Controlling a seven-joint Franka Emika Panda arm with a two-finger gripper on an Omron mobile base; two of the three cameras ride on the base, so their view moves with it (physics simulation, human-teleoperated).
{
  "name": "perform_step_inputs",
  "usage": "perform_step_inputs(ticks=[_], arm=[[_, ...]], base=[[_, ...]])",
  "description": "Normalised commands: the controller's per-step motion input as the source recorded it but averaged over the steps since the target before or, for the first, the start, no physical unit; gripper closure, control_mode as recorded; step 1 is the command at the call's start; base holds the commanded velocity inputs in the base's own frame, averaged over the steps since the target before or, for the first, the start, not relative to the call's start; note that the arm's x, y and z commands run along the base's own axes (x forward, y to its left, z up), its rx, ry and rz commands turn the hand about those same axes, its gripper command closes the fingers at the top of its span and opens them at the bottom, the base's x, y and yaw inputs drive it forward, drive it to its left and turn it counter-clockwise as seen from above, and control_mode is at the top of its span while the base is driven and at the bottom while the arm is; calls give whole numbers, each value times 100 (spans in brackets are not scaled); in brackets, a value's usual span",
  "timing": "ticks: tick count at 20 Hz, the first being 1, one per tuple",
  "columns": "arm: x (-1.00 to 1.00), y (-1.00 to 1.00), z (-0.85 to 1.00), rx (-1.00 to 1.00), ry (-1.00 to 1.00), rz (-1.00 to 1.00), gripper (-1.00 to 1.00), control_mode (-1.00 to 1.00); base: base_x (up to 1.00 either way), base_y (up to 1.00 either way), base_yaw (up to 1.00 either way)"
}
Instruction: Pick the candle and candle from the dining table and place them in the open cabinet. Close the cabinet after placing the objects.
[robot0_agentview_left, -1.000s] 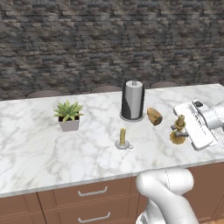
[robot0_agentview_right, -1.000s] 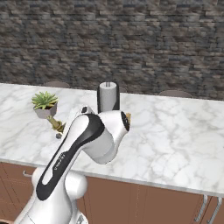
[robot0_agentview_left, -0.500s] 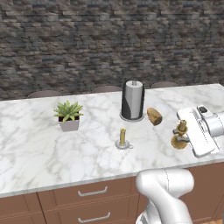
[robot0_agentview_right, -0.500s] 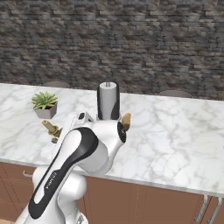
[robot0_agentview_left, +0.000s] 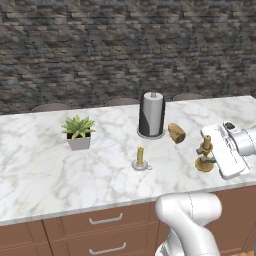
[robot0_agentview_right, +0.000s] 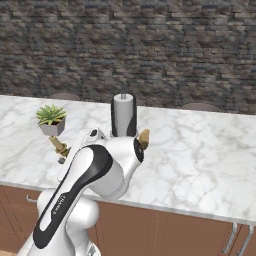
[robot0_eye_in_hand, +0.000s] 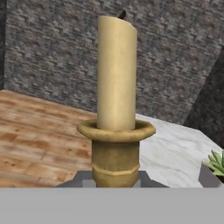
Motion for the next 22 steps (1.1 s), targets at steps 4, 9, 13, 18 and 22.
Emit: perform_step_inputs(ticks=[4,9,13,18,22], arm=[[-1,0,0,0,0,0,100,-100],[-4,0,0,0,0,0,100,-100],[-7,0,0,0,-3,0,100,-100],[-4,0,0,-1,0,0,100,-100],[-4,0,0,-2,0,0,100,-100]], base=[[0,0,0],[0,0,0],[0,0,0],[0,0,0],[0,0,0]])
